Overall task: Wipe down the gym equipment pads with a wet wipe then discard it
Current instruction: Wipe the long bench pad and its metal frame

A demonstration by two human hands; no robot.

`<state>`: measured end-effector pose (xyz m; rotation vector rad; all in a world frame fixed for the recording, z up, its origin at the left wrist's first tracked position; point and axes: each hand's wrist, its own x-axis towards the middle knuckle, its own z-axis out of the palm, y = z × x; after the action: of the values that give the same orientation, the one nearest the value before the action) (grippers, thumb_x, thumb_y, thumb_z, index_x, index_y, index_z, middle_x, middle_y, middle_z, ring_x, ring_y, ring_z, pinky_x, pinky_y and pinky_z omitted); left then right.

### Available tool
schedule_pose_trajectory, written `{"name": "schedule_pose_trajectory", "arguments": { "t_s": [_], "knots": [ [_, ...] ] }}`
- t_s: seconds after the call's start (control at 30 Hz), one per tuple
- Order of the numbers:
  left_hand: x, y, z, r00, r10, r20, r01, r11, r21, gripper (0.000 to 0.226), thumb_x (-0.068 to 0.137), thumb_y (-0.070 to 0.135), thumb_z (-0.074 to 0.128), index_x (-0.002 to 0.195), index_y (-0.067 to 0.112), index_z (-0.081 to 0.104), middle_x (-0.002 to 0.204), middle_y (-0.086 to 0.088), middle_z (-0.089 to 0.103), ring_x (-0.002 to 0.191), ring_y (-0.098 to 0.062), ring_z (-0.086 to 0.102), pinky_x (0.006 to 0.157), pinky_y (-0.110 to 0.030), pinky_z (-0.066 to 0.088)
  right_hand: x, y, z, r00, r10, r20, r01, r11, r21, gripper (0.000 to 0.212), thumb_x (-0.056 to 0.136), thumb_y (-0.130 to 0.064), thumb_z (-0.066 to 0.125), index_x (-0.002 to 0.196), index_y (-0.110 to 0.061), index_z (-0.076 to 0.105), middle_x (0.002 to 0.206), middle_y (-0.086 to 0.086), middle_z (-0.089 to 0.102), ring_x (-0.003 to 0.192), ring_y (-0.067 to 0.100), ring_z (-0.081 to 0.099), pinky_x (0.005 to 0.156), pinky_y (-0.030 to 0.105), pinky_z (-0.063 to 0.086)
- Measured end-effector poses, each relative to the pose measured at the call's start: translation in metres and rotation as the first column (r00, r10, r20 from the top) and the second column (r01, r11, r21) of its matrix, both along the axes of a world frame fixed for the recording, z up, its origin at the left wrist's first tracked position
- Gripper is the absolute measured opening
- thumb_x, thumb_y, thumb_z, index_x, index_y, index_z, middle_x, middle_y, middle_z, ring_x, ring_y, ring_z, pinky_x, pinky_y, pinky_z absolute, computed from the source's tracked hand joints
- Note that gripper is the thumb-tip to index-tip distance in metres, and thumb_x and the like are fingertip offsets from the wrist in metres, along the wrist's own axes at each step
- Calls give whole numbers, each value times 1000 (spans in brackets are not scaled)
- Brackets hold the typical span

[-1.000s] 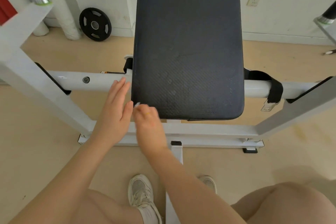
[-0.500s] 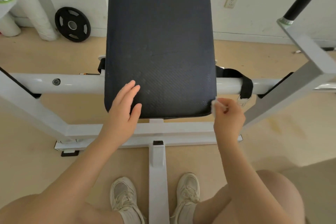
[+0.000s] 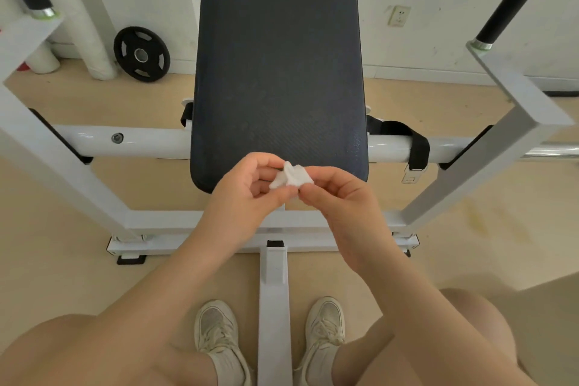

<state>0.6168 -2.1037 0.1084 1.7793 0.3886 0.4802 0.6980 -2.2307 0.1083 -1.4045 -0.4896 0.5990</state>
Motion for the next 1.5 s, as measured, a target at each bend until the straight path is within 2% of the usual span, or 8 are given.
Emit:
{"name": "schedule_pose_trajectory", "arguments": {
  "t_s": [0.23, 0.37, 0.47, 0.67, 0.87, 1.03, 1.37, 1.5],
  "knots": [
    [-7, 15, 3, 999, 30, -24, -31, 999, -43, 20, 90, 10, 52, 75, 20, 60, 72, 13, 64, 72, -3, 61, 68, -20, 48, 15, -5, 12, 980, -38, 197, 77, 978, -196, 20, 90, -10, 56, 74, -16, 67, 59, -15, 59, 56, -5, 49, 58, 9, 41],
    [-7, 16, -9, 1000, 2, -17, -10, 846, -533, 22, 95, 10, 43, 76, 11, 53, 81, 1, 65, 71, -11, 63, 66, -24, 51, 21, -3, 8, 990, -14, -143, 3, 997, -83, 29, 98, -16, 42, 80, -9, 63, 80, 2, 66, 79, 13, 62, 80, 27, 52],
    [-3, 11, -24, 997, 16, -75, -65, 698, -713, 19, 96, 11, 41, 88, 10, 59, 94, -4, 69, 80, -15, 67, 73, -28, 52, 16, 8, 5, 932, -57, -358, 37, 997, -62, 35, 101, -29, 36, 89, -11, 63, 81, 3, 71, 78, 16, 67, 73, 29, 55],
    [5, 12, -25, 984, 81, -158, -152, 839, -522, 17, 96, 15, 39, 91, 12, 56, 103, -4, 65, 94, -16, 64, 86, -32, 51, 20, 16, 3, 986, 68, -151, -100, 972, -211, 10, 94, -19, 52, 97, -12, 58, 93, 6, 65, 82, 17, 65, 73, 30, 56],
    [7, 6, -10, 981, 105, -162, -104, 994, 13, 27, 82, 40, 60, 99, 19, 60, 97, 10, 64, 92, -4, 60, 78, -20, 48, 22, 22, 9, 983, 180, -48, -186, 936, -300, 14, 92, -12, 53, 97, -11, 66, 78, 6, 60, 67, 14, 51, 67, 27, 47],
    [6, 13, -14, 966, 105, -236, -157, 964, -215, 36, 77, 32, 70, 105, 16, 54, 94, -1, 68, 87, -15, 65, 73, -28, 52, 19, 25, 13, 968, 239, -81, -251, 937, -241, 24, 93, -9, 49, 80, -16, 68, 68, -1, 61, 63, 10, 52, 65, 23, 46],
    [-12, 30, -16, 963, -225, -147, 134, 876, -464, 13, 88, 1, 53, 83, 9, 60, 78, 4, 66, 77, -8, 63, 79, -23, 54, 28, 20, 0, 990, 109, -87, -126, 965, -229, 23, 94, -9, 49, 84, -14, 70, 80, 1, 68, 75, 13, 61, 70, 23, 55],
    [-7, 29, -17, 964, -114, -240, 3, 908, -420, 18, 84, -8, 54, 80, 9, 61, 69, 1, 69, 67, -10, 65, 66, -22, 56, 25, 22, -2, 972, 155, -176, -177, 976, -123, 24, 96, -10, 43, 85, -10, 64, 83, 2, 66, 79, 15, 61, 73, 28, 52]
  ]
}}
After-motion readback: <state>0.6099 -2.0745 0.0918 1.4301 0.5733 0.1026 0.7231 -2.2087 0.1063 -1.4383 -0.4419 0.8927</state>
